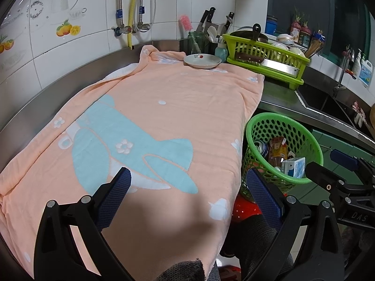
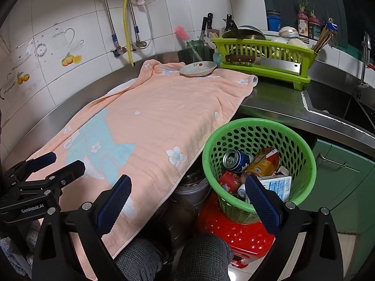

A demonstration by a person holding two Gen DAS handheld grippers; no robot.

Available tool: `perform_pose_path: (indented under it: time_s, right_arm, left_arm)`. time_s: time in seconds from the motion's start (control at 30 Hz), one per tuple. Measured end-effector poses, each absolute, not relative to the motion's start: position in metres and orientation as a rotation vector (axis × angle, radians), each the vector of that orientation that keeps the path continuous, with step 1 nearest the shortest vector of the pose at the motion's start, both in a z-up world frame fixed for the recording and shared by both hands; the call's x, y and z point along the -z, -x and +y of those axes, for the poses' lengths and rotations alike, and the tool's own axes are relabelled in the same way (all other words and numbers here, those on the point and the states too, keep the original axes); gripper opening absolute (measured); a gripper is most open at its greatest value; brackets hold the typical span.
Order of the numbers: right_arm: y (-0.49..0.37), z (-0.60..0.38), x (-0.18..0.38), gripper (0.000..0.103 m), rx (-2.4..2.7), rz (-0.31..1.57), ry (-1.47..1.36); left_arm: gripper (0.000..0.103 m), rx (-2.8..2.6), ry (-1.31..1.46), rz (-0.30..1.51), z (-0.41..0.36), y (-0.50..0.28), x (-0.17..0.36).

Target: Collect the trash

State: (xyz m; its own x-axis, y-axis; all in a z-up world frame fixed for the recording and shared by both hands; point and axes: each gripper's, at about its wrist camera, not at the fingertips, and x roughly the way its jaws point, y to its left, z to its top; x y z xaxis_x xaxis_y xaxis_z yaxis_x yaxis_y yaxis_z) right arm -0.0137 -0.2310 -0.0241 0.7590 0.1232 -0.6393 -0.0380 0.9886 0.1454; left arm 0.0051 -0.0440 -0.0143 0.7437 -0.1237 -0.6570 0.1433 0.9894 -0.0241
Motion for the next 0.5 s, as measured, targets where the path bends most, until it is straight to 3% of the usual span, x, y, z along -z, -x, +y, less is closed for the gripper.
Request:
perform_pose_path:
  time_s: [0.5]
  right_arm:
    - [0.0132,-0.2298,0.0221,0.094,-0.087,0.701,-0.124]
  left_arm:
    - [0.097,0.149,-0.034,0.717,-0.0444,-0.0054,0.0130]
